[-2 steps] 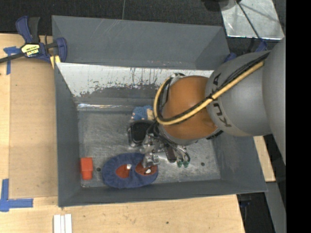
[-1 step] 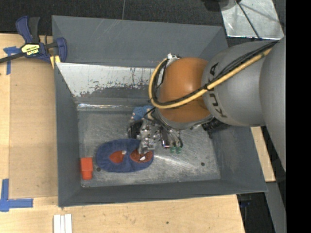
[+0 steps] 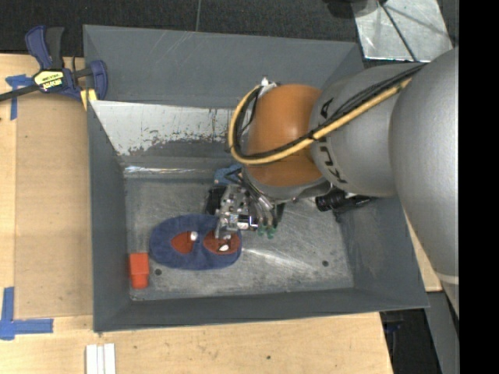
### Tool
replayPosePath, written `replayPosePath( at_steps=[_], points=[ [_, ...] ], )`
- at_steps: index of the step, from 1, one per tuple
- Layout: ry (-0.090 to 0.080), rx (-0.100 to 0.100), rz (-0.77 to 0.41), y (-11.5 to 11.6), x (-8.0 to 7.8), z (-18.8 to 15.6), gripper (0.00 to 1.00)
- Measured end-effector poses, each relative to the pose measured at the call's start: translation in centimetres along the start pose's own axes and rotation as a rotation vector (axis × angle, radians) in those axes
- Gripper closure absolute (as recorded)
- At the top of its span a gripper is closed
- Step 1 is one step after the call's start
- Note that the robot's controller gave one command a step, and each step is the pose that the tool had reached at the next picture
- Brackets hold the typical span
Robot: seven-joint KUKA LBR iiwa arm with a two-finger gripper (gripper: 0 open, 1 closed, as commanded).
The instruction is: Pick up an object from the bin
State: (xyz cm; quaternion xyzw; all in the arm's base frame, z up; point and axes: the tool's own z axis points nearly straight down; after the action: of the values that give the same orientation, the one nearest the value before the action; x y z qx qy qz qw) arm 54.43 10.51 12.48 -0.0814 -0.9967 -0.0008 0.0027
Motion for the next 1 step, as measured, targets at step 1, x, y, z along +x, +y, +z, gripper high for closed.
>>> replayPosePath(
  at_steps=[1],
  points=[
    [-0.006,-0.003,0.014,1.86,-3.25,-0.24,1.0]
  ],
)
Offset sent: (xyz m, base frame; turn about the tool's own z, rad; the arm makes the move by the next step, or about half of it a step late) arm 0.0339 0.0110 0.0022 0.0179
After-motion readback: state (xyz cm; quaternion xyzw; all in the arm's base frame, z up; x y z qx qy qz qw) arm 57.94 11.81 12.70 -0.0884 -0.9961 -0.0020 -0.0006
